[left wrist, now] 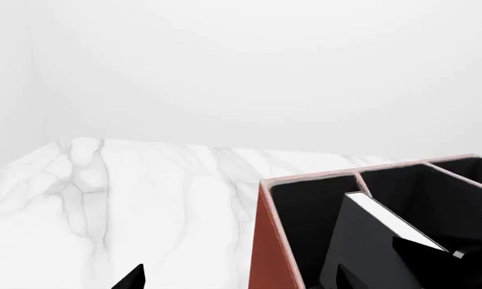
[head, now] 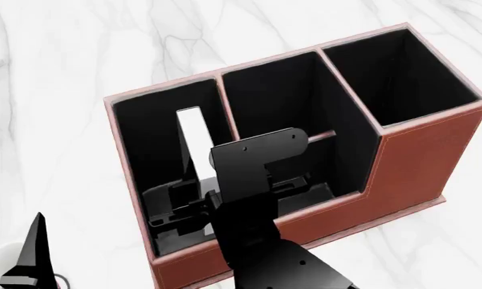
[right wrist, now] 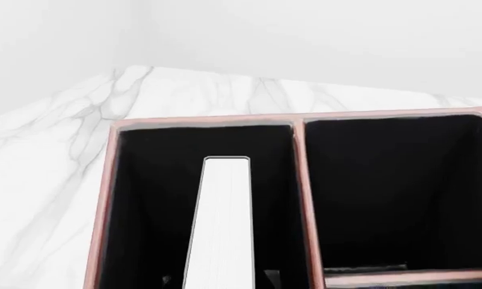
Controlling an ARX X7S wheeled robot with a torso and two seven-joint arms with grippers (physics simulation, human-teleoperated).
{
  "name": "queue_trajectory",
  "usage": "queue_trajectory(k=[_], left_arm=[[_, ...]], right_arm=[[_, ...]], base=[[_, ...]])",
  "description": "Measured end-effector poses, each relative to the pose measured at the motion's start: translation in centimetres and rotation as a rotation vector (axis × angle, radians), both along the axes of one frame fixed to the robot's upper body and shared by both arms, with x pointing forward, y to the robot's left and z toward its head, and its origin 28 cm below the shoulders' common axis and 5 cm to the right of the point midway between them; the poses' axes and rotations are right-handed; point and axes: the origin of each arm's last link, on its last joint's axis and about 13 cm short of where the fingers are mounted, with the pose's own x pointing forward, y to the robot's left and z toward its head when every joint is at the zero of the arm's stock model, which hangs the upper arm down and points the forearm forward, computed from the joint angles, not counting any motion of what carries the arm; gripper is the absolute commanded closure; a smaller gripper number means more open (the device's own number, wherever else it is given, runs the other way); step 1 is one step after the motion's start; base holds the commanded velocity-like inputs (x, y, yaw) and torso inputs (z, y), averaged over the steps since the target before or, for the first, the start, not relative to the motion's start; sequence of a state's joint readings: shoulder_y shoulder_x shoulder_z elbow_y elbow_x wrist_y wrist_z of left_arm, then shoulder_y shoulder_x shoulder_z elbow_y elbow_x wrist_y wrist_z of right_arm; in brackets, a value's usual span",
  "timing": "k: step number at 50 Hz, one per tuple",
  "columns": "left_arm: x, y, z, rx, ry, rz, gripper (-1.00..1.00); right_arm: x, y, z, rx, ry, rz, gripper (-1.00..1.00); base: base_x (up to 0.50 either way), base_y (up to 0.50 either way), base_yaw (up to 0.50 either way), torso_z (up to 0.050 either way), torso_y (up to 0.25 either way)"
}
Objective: Pick up the book and place it in the left compartment of the caddy.
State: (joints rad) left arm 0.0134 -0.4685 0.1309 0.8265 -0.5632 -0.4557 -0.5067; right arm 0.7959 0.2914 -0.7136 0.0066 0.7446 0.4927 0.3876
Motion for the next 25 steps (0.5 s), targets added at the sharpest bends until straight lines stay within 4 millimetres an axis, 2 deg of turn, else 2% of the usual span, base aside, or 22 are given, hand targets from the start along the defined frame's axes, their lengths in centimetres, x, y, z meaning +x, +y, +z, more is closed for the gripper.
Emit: queue_trajectory(k=[25], left_arm=[[0.1,0.0,-0.1,0.0,0.004,0.0,-1.0]], right_arm=[[0.8,0.2,-1.3,-0.002,0.026,-0.003,1.0]], base=[[0.0,0.0,0.0,0.0,0.002]])
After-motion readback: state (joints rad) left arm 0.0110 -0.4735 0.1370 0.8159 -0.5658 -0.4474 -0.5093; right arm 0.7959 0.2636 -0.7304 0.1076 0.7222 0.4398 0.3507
